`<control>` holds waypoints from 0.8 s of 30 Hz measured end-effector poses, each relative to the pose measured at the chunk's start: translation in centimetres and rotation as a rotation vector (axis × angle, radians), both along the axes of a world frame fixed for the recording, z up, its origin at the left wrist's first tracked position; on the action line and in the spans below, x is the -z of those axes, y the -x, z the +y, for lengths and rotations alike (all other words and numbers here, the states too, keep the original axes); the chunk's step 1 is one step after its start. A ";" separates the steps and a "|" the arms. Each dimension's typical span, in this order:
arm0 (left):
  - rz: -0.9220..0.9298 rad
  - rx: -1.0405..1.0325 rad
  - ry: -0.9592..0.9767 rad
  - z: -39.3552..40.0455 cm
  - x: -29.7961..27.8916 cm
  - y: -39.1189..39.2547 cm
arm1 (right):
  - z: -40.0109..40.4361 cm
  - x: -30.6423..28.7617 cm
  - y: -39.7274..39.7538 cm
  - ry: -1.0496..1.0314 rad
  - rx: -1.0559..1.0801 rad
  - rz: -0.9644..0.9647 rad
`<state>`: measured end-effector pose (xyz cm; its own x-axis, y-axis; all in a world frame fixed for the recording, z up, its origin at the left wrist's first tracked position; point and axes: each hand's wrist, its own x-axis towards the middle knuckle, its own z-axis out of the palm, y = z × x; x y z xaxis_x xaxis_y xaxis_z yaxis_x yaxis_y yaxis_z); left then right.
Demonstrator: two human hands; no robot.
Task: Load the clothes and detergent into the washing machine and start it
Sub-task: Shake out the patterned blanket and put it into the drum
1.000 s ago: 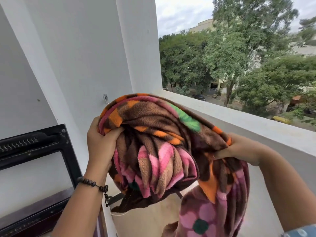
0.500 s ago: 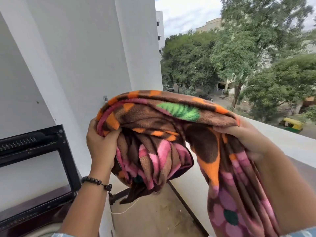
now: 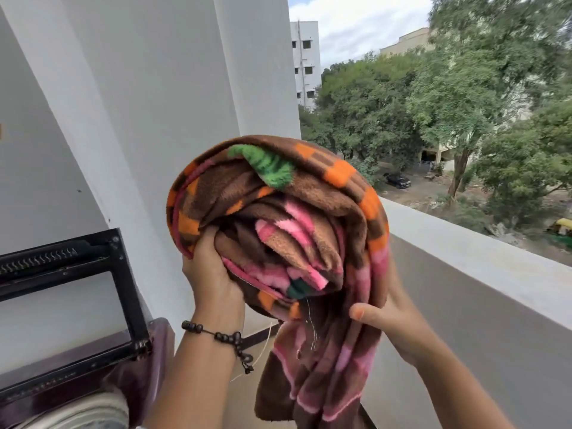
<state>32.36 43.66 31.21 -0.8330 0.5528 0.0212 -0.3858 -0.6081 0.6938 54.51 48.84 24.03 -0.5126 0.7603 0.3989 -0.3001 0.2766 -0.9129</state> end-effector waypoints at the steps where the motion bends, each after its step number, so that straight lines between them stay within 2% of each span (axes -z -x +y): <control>1: -0.024 0.026 -0.020 0.1 0.2 -0.6 | -0.1 0.3 0.4 0.006 0.005 -0.007; 3: -0.043 0.058 -0.010 -0.1 0.8 -2.3 | 0.2 0.3 1.2 0.044 0.061 0.016; 6: 0.014 0.122 0.041 -1.2 2.2 -4.8 | 1.6 -0.3 1.4 0.132 0.199 0.167; 8: 0.135 0.217 0.066 -2.1 3.3 -5.2 | 2.7 -0.8 0.8 0.134 0.237 0.256; 12: 0.375 0.489 0.246 -4.9 5.1 -3.8 | 4.9 -1.9 -0.8 0.092 0.276 0.222; 14: 0.428 0.516 0.323 -6.3 5.3 -2.7 | 5.6 -2.7 -1.7 0.043 0.291 0.140; 16: 0.569 0.442 0.392 -7.3 4.4 -1.6 | 6.1 -3.8 -2.4 -0.081 0.267 0.008; 18: 0.832 0.375 0.459 -7.5 2.5 -1.1 | 6.3 -5.3 -2.5 -0.256 0.223 -0.186; 22: 1.510 0.334 0.729 -5.5 -0.1 -1.8 | 5.3 -8.8 -0.6 -0.519 0.028 -0.536; 23: 1.590 0.358 0.741 -4.9 -0.2 -1.9 | 5.0 -9.5 -0.1 -0.564 -0.007 -0.583; 24: 1.592 0.402 0.701 -4.3 -0.2 -1.9 | 4.9 -10.0 0.3 -0.597 -0.022 -0.614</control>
<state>34.22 39.34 31.43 -0.0709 0.9554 0.2865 0.8135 -0.1108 0.5709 54.22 53.70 34.08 -0.7812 0.4982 0.3763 0.1883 0.7627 -0.6188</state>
